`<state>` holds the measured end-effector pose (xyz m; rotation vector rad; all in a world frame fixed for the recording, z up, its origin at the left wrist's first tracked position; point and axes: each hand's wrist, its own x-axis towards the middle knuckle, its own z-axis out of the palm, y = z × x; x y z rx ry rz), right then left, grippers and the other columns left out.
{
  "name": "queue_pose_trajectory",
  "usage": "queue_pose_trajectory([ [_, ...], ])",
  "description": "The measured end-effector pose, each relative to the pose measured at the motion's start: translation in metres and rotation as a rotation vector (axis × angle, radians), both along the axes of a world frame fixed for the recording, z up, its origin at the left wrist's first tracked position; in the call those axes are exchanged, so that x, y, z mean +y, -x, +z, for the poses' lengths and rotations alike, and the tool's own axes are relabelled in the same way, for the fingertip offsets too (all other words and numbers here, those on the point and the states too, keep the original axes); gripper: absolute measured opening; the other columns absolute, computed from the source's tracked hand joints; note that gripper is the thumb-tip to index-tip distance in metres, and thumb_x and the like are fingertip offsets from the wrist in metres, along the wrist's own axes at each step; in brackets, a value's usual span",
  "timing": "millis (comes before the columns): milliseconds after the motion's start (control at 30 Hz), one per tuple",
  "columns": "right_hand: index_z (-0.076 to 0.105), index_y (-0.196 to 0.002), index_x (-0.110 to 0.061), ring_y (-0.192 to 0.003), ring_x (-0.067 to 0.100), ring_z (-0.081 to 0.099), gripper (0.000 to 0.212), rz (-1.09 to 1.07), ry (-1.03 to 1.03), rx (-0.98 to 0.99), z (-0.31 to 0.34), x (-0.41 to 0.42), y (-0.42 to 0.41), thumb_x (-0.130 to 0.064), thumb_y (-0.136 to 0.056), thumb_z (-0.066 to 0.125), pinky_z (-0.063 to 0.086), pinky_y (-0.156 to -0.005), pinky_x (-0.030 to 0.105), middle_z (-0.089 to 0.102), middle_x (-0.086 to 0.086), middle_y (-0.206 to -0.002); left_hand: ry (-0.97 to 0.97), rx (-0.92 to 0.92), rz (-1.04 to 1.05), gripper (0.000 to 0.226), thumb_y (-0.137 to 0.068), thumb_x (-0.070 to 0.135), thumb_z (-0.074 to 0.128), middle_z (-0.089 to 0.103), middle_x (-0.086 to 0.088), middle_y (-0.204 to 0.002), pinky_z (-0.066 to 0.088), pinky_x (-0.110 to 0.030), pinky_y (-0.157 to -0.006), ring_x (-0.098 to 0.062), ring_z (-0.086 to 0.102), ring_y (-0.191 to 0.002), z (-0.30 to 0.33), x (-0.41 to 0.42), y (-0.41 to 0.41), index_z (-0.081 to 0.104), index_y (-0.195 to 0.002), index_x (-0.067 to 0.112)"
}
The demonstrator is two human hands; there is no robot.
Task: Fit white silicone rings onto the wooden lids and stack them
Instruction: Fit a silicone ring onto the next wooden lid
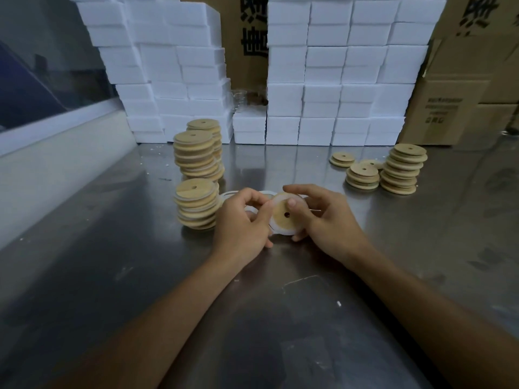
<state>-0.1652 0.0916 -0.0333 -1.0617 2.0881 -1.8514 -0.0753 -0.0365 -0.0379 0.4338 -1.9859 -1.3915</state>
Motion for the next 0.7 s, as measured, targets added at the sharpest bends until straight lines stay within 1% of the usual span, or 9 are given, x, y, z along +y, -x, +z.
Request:
queue_pose_trajectory([
  [67,0.067,-0.119,-0.015,-0.065,0.015,0.068,0.024,0.005,0.016,0.017,-0.0009,-0.0009,-0.0003,-0.018,-0.096,0.061,0.058,-0.053,0.030,0.071,0.008,-0.095,0.027,-0.008,0.008,0.012,-0.096,0.015,0.059,0.061,-0.002,-0.049,0.047,-0.029,-0.042,-0.018,0.059,-0.037,0.0002,0.0007,-0.0001,0.057,-0.084,0.018],
  [133,0.068,-0.117,-0.017,-0.065,0.014,0.067,0.021,0.000,0.024,0.044,-0.0004,-0.0005,-0.0010,-0.019,-0.097,0.060,0.058,-0.053,0.030,0.071,0.005,-0.093,0.041,-0.005,-0.003,0.012,-0.098,0.014,0.055,0.062,-0.002,-0.051,0.051,-0.031,-0.041,-0.019,0.062,-0.039,0.0014,0.0030,-0.0004,0.055,-0.086,0.017],
  [233,0.070,-0.115,-0.017,-0.066,0.020,0.069,0.022,-0.025,0.025,0.099,0.0004,0.0006,-0.0026,-0.023,-0.097,0.059,0.058,-0.052,0.033,0.071,0.002,-0.091,0.015,0.044,-0.048,0.014,-0.099,0.011,0.052,0.062,-0.002,-0.066,0.056,-0.035,-0.044,-0.023,0.064,-0.046,0.0023,0.0058,-0.0012,0.051,-0.086,0.015],
  [300,0.071,-0.111,-0.014,-0.071,0.026,0.070,0.021,-0.038,0.057,0.069,0.0025,0.0005,-0.0049,-0.023,-0.097,0.059,0.060,-0.052,0.039,0.071,0.001,-0.090,0.039,0.042,-0.042,0.016,-0.100,0.012,0.052,0.062,-0.002,-0.072,0.058,-0.037,-0.047,-0.021,0.065,-0.049,0.0027,0.0062,-0.0015,0.050,-0.084,0.018],
  [367,0.072,-0.105,-0.013,-0.075,0.024,0.071,0.017,-0.036,0.088,-0.006,0.0044,0.0002,-0.0065,-0.021,-0.097,0.060,0.060,-0.051,0.038,0.071,0.002,-0.088,0.059,0.031,-0.031,0.017,-0.100,0.013,0.052,0.063,-0.003,-0.073,0.058,-0.034,-0.046,-0.018,0.065,-0.048,0.0030,0.0065,-0.0014,0.050,-0.084,0.019],
  [433,0.072,-0.102,-0.011,-0.077,0.021,0.072,0.015,-0.032,0.091,-0.045,0.0055,0.0006,-0.0073,-0.018,-0.096,0.060,0.060,-0.050,0.037,0.072,0.003,-0.088,0.053,0.025,-0.030,0.017,-0.100,0.014,0.051,0.063,-0.003,-0.075,0.058,-0.033,-0.045,-0.017,0.066,-0.047,0.0034,0.0066,-0.0017,0.050,-0.084,0.019],
  [500,0.071,-0.102,-0.011,-0.077,0.021,0.072,0.014,-0.035,0.083,-0.040,0.0064,0.0012,-0.0074,-0.018,-0.096,0.061,0.060,-0.050,0.038,0.072,0.004,-0.089,0.056,0.014,-0.030,0.017,-0.100,0.014,0.052,0.064,-0.001,-0.079,0.059,-0.039,-0.047,-0.017,0.067,-0.048,0.0030,0.0065,-0.0020,0.050,-0.084,0.020],
  [600,0.068,-0.095,-0.011,-0.074,0.019,0.072,0.006,-0.027,0.106,-0.074,0.0066,0.0015,-0.0078,-0.015,-0.095,0.063,0.060,-0.049,0.037,0.073,0.008,-0.087,0.059,-0.028,-0.020,0.020,-0.099,0.013,0.054,0.064,0.003,-0.085,0.059,-0.051,-0.054,-0.018,0.070,-0.053,0.0025,0.0053,-0.0016,0.051,-0.081,0.021],
  [700,0.063,-0.087,-0.011,-0.070,0.016,0.071,0.008,-0.017,0.109,-0.084,0.0060,0.0007,-0.0080,-0.010,-0.095,0.062,0.058,-0.048,0.033,0.072,0.005,-0.082,0.024,-0.039,-0.018,0.020,-0.098,0.009,0.054,0.065,0.002,-0.078,0.059,-0.055,-0.057,-0.021,0.071,-0.054,0.0021,0.0034,0.0002,0.052,-0.080,0.017],
])
